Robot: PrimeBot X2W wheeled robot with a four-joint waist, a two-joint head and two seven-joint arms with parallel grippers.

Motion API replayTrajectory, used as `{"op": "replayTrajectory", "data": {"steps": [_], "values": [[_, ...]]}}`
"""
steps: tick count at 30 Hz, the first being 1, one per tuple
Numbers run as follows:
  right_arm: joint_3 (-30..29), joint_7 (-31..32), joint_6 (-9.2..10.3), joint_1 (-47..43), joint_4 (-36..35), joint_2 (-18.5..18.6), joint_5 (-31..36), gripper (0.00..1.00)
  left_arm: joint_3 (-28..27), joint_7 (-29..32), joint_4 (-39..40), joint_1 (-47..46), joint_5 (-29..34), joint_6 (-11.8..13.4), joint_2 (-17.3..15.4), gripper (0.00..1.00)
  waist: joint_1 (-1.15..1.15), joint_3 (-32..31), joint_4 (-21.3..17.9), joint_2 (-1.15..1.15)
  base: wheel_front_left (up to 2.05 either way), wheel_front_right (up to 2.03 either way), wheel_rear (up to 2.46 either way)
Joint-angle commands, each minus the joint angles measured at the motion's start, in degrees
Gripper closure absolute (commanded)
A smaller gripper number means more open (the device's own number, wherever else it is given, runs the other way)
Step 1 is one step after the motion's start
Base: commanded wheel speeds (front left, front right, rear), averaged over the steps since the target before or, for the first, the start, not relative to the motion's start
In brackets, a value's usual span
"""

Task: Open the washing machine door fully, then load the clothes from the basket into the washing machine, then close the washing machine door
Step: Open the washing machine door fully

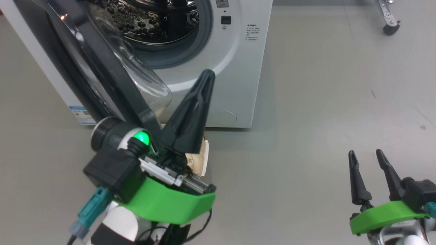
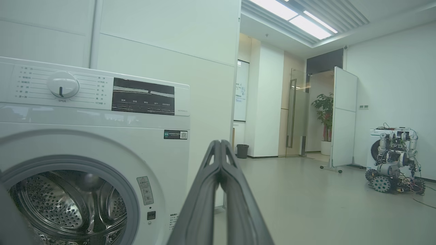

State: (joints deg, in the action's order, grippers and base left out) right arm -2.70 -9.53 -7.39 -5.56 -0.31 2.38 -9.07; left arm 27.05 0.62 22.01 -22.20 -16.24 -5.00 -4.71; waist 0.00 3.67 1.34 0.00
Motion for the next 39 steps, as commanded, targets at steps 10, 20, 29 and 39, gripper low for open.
{"op": "replayTrajectory", "data": {"steps": [10, 20, 29, 39], "values": [[1.01, 0.52, -0.1, 0.79, -2.2, 0.5, 0.01, 0.0, 3.85, 1.01, -3.78, 2.53, -3.13, 0.05, 0.62, 1.0, 0.0, -0.24, -1.37, 0.0, 0.0, 0.0, 0.0], [1.44, 0.68, -0.1, 0.91, -2.35, 0.5, -0.22, 0.0, 3.72, -0.84, -17.44, 2.21, -5.52, 2.36, 1.28, 1.0, 0.0, -0.03, -1.71, 0.0, 0.0, 0.0, 0.0], [1.25, 0.73, -0.1, 1.16, -2.43, 0.5, -0.36, 0.0, 0.94, -4.71, -28.75, -1.2, -6.77, 5.13, 1.54, 1.0, 0.0, 0.42, -2.18, 0.0, 0.0, 0.0, 0.0], [1.29, 0.4, -0.1, 1.54, -1.98, 0.5, -0.76, 0.0, -1.96, -6.83, -34.12, -3.13, -7.35, 6.88, 0.81, 1.0, 0.0, 0.92, -1.78, 0.0, 0.0, 0.0, 0.0]]}}
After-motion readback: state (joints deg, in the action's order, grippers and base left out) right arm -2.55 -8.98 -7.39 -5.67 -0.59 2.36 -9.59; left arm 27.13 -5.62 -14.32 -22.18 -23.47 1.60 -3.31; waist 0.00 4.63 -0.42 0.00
